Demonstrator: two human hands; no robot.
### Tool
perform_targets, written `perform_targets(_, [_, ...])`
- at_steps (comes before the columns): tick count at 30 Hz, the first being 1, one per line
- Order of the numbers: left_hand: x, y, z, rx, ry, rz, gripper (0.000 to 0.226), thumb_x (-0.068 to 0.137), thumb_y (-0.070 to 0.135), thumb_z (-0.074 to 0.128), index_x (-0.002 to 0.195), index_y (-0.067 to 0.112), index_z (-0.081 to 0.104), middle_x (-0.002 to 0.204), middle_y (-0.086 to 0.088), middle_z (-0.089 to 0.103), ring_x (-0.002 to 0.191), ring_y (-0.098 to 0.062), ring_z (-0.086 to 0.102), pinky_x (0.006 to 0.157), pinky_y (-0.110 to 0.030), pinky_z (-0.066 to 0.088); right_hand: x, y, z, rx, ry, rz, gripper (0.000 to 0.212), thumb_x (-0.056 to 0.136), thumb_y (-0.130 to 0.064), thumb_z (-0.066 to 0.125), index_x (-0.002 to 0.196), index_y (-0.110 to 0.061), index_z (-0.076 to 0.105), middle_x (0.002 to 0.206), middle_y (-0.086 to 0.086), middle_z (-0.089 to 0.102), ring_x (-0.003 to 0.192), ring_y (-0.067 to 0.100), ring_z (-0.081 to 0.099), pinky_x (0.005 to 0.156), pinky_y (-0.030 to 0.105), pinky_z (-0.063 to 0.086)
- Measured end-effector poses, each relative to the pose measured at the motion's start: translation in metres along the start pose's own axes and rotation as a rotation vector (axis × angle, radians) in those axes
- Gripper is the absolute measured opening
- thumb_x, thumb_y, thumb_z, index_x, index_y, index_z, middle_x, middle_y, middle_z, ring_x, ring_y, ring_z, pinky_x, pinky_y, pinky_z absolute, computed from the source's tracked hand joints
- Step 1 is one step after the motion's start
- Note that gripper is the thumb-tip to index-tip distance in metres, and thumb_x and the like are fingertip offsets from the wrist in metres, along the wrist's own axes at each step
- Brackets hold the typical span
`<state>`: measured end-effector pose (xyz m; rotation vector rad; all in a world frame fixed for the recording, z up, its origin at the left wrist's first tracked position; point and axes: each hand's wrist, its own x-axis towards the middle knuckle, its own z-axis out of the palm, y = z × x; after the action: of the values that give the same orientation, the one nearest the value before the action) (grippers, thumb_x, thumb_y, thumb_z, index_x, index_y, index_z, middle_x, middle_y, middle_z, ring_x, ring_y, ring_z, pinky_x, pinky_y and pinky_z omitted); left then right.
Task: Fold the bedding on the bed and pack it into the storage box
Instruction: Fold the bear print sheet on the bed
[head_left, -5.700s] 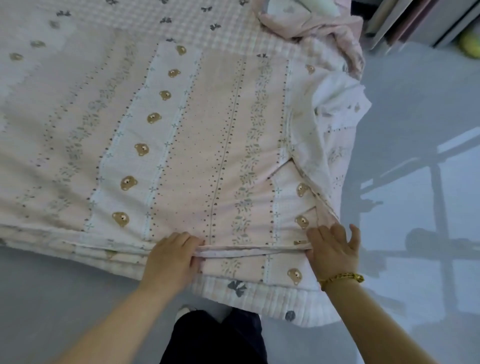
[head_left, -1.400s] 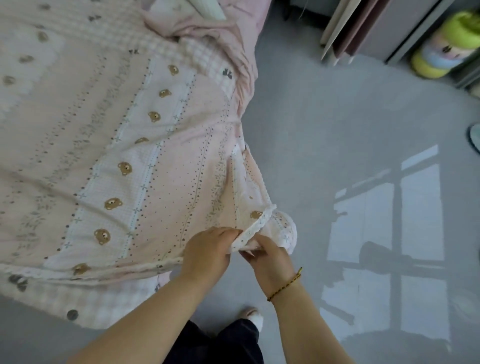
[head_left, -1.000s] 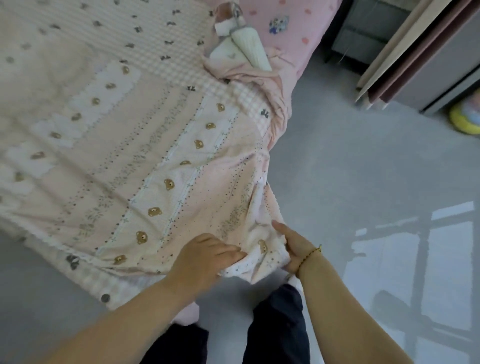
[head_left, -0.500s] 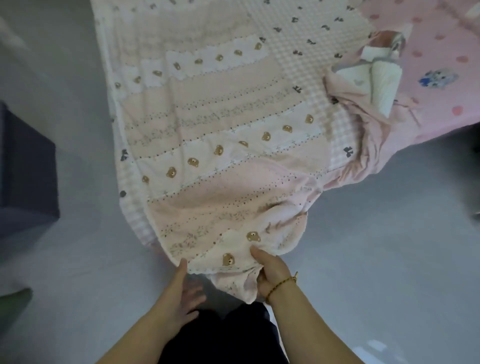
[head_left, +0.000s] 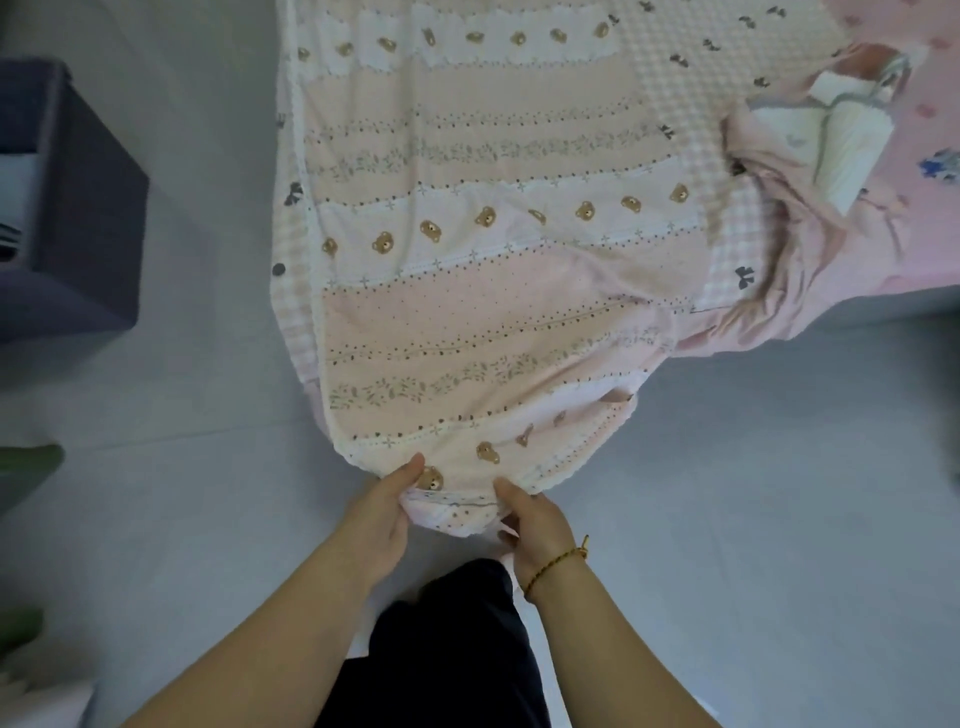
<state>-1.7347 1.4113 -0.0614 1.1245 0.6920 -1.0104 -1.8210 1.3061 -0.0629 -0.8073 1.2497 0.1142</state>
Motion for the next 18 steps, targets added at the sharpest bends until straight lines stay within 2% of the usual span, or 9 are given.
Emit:
perform_targets(2, [-0.005, -0.006, -0.007, 0.017, 0.044, 0.046, 0.027, 0.094, 0.01, 0.046, 0.12, 0.008, 0.053, 0.125, -0.01, 0.056, 0.11, -0.026, 0.053, 0.106, -0.041, 0.036, 0.001, 0.008, -0.015, -0.101, -0.011, 0.006, 0.017, 0.091, -0.017, 0.054, 0.075, -0.013, 0.053, 0.08, 0.002, 0.055, 0.082, 0.02, 0.052, 0.064, 0.024, 0.04])
perform_targets(5, [-0.015, -0.008, -0.015, 0.092, 0.074, 0.132, 0.039, 0.094, 0.014, 0.048, 0.132, 0.005, 0.045, 0.129, -0.01, 0.055, 0.108, -0.028, 0.056, 0.101, -0.042, 0.039, 0.003, 0.01, -0.039, -0.223, -0.028, -0.012, 0.007, 0.092, -0.016, 0.051, 0.089, -0.016, 0.058, 0.097, 0.002, 0.059, 0.094, 0.019, 0.051, 0.069, 0.026, 0.041])
perform_targets(8, [-0.019, -0.011, -0.027, 0.15, 0.098, 0.203, 0.033, 0.095, 0.012, 0.046, 0.127, 0.005, 0.047, 0.113, -0.008, 0.059, 0.085, -0.018, 0.06, 0.089, -0.036, 0.042, 0.008, 0.006, -0.066, -0.301, 0.001, -0.053, 0.027, 0.093, -0.015, 0.05, 0.119, -0.011, 0.053, 0.112, 0.008, 0.058, 0.098, 0.02, 0.05, 0.086, 0.032, 0.04])
perform_targets(11, [-0.022, -0.014, -0.029, 0.15, 0.097, 0.226, 0.025, 0.094, 0.011, 0.046, 0.119, 0.009, 0.05, 0.093, -0.002, 0.062, 0.073, -0.014, 0.063, 0.075, -0.031, 0.044, 0.029, -0.013, -0.094, -0.386, 0.081, -0.099, 0.031, 0.093, -0.012, 0.049, 0.123, -0.005, 0.053, 0.121, 0.012, 0.057, 0.098, 0.02, 0.05, 0.088, 0.033, 0.039])
perform_targets(14, [-0.006, -0.019, -0.023, 0.14, 0.132, 0.247, 0.023, 0.094, 0.01, 0.048, 0.116, 0.01, 0.051, 0.091, -0.001, 0.062, 0.081, -0.015, 0.059, 0.081, -0.034, 0.044, 0.074, -0.043, -0.119, -0.476, 0.155, -0.143, 0.032, 0.094, -0.01, 0.048, 0.125, 0.0, 0.052, 0.124, 0.015, 0.055, 0.104, 0.026, 0.052, 0.086, 0.032, 0.04])
perform_targets(18, [0.02, -0.042, -0.02, 0.088, 0.239, 0.269, 0.027, 0.093, 0.008, 0.049, 0.12, 0.009, 0.051, 0.1, -0.006, 0.062, 0.083, -0.015, 0.059, 0.087, -0.035, 0.041, 0.139, -0.074, -0.128, -0.527, 0.176, -0.196, 0.039, 0.094, -0.015, 0.05, 0.13, -0.001, 0.046, 0.136, 0.017, 0.046, 0.124, 0.032, 0.044, 0.105, 0.04, 0.037])
